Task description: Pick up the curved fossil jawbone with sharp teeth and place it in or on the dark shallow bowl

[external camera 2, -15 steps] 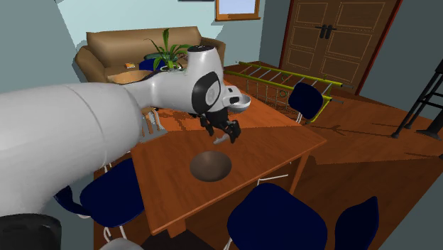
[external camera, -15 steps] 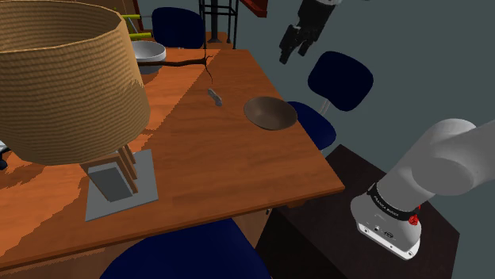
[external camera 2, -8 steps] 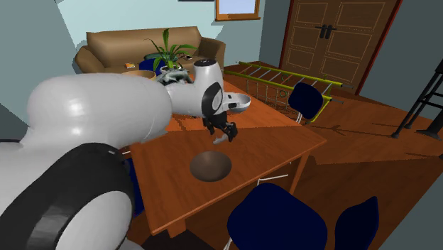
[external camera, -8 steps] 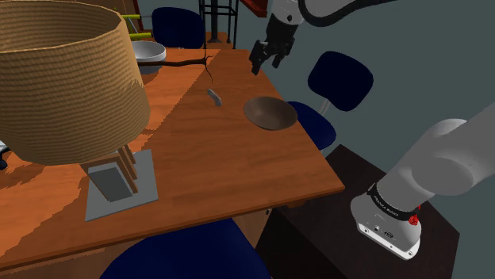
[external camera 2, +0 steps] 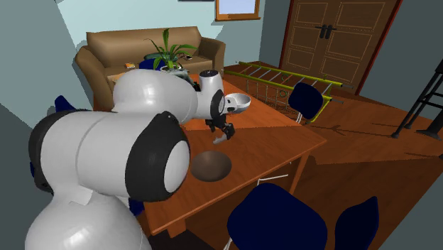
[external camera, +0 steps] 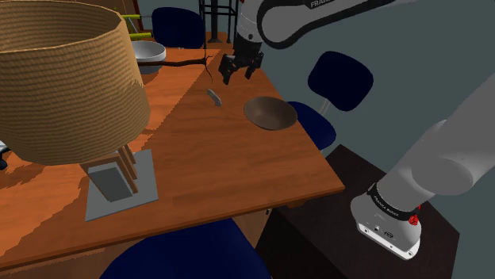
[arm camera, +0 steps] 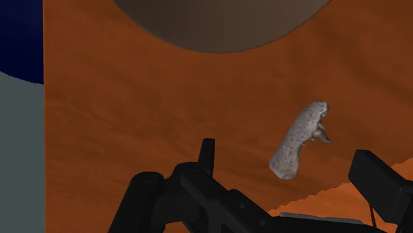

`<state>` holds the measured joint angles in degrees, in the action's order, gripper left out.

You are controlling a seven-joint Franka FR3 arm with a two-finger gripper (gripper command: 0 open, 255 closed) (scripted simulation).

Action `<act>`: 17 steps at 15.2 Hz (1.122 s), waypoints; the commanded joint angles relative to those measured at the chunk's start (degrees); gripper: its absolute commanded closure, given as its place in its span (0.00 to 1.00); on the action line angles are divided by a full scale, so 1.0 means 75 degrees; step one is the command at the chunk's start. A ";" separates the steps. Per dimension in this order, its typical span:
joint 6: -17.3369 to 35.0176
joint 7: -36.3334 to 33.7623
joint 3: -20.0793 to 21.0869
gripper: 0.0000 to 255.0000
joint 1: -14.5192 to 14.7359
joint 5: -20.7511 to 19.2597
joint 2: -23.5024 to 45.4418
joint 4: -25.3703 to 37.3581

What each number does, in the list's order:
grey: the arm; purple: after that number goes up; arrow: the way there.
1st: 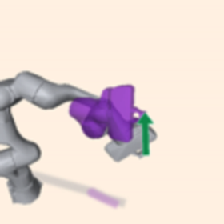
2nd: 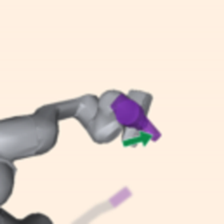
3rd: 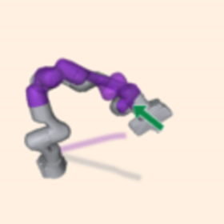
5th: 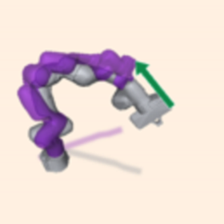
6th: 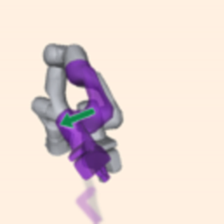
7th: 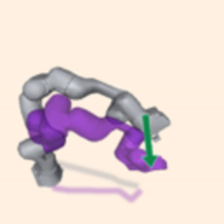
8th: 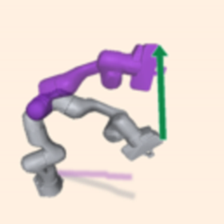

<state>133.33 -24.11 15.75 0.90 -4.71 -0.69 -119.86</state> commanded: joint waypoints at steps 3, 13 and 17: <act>0.0328 -0.0653 0.0072 0.00 0.0132 -0.0418 0.1172 0.0838; 0.0966 -0.1100 -0.0059 0.00 0.0320 -0.0878 0.2301 0.1297; 0.0966 -0.1100 -0.0060 0.00 0.0320 -0.0878 0.2301 0.1297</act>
<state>140.53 -32.36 15.31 3.30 -11.28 16.51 -110.15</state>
